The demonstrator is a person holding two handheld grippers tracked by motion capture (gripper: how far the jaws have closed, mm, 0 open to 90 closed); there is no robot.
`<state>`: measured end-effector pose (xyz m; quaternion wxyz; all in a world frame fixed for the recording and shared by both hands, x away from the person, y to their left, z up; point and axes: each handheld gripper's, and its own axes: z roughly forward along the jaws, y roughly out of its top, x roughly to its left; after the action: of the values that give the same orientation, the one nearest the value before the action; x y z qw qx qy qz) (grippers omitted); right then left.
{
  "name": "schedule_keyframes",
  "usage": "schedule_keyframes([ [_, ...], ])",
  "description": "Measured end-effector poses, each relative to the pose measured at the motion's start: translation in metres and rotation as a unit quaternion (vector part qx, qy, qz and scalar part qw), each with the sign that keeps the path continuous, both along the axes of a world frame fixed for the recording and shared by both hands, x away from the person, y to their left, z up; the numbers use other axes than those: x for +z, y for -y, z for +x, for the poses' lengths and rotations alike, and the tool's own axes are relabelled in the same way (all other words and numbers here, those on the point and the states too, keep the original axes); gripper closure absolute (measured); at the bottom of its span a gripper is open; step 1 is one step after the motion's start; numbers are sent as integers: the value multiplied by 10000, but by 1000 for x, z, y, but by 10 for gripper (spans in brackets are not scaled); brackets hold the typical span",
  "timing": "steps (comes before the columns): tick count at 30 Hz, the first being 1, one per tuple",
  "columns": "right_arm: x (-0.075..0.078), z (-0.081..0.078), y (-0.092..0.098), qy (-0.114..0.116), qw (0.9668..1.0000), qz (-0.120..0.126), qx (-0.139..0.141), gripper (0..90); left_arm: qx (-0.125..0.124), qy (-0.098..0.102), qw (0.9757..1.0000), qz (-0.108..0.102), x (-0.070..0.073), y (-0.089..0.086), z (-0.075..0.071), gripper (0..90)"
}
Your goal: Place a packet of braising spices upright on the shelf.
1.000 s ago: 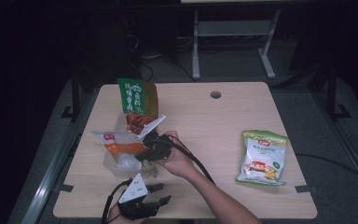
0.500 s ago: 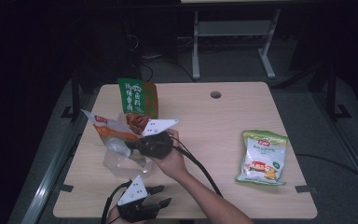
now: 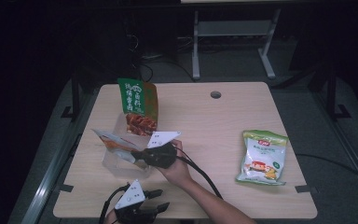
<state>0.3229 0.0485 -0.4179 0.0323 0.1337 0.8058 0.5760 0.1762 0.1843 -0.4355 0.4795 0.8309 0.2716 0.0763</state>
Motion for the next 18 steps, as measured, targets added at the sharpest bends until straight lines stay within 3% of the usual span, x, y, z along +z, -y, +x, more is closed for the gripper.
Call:
schedule_keyframes([
  [5, -5, 3, 6, -230, 9990, -169, 332, 891, -4, -25, 10000, 41, -1, 0, 1, 508],
  [9, -11, 11, 11, -486, 9977, -269, 398, 891, -36, 53, 9999, 87, 0, -1, 2, 507],
  [13, -18, 13, 8, -594, 9942, -618, 643, 894, -24, 12, 10000, 51, -2, 1, 3, 505],
  [15, -21, 17, 10, -891, 9914, -527, 798, 884, -31, 9, 10000, 56, -2, 1, 3, 503],
  [16, -21, 18, 10, -898, 9916, -491, 793, 872, -53, 29, 10000, 77, -2, 1, 3, 503],
  [18, -19, 19, 13, -992, 9920, -281, 731, 729, -40, 8, 10000, 59, -2, 1, 3, 502],
])
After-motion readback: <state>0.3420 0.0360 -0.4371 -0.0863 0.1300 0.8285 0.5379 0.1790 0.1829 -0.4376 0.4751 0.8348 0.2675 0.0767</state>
